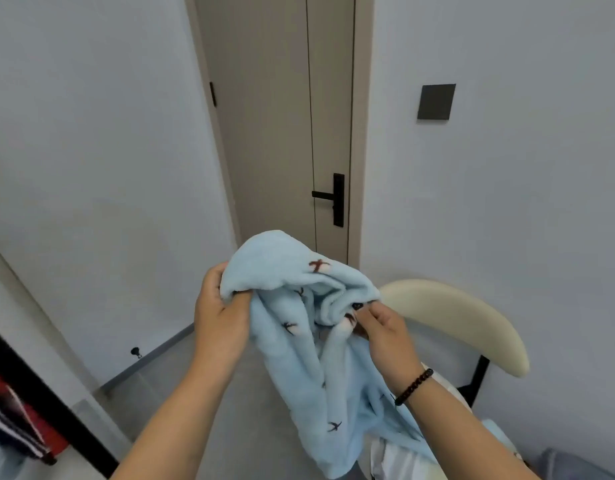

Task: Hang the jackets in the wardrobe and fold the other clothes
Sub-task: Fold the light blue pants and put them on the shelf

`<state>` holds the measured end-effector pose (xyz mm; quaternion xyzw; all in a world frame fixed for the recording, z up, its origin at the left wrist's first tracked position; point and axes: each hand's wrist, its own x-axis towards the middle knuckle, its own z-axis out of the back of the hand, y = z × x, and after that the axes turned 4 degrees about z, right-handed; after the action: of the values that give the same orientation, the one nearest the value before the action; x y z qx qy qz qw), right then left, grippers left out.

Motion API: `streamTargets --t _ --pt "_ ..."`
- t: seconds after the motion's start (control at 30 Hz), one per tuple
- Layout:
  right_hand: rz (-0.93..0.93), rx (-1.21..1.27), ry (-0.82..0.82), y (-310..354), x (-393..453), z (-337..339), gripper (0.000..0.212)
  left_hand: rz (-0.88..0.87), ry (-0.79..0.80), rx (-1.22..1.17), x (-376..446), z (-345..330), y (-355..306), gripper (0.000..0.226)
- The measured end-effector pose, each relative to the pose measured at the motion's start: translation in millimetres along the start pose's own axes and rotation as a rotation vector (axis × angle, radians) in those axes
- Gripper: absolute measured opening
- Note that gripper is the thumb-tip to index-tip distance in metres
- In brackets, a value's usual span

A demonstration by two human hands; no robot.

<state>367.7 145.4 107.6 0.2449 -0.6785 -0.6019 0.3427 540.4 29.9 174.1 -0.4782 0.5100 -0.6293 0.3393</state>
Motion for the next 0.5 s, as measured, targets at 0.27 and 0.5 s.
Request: streamTargets --t 0.27,0.5 --pt "0.063 0.357 0.019 71 -4 -165 0.035 0.101 -0.086 0.464 -33 167 51 0.078" --pt "0.097 0.314 0.237 106 -17 -286 0.023 0.101 0.228 0.353 -95 227 93 0.098"
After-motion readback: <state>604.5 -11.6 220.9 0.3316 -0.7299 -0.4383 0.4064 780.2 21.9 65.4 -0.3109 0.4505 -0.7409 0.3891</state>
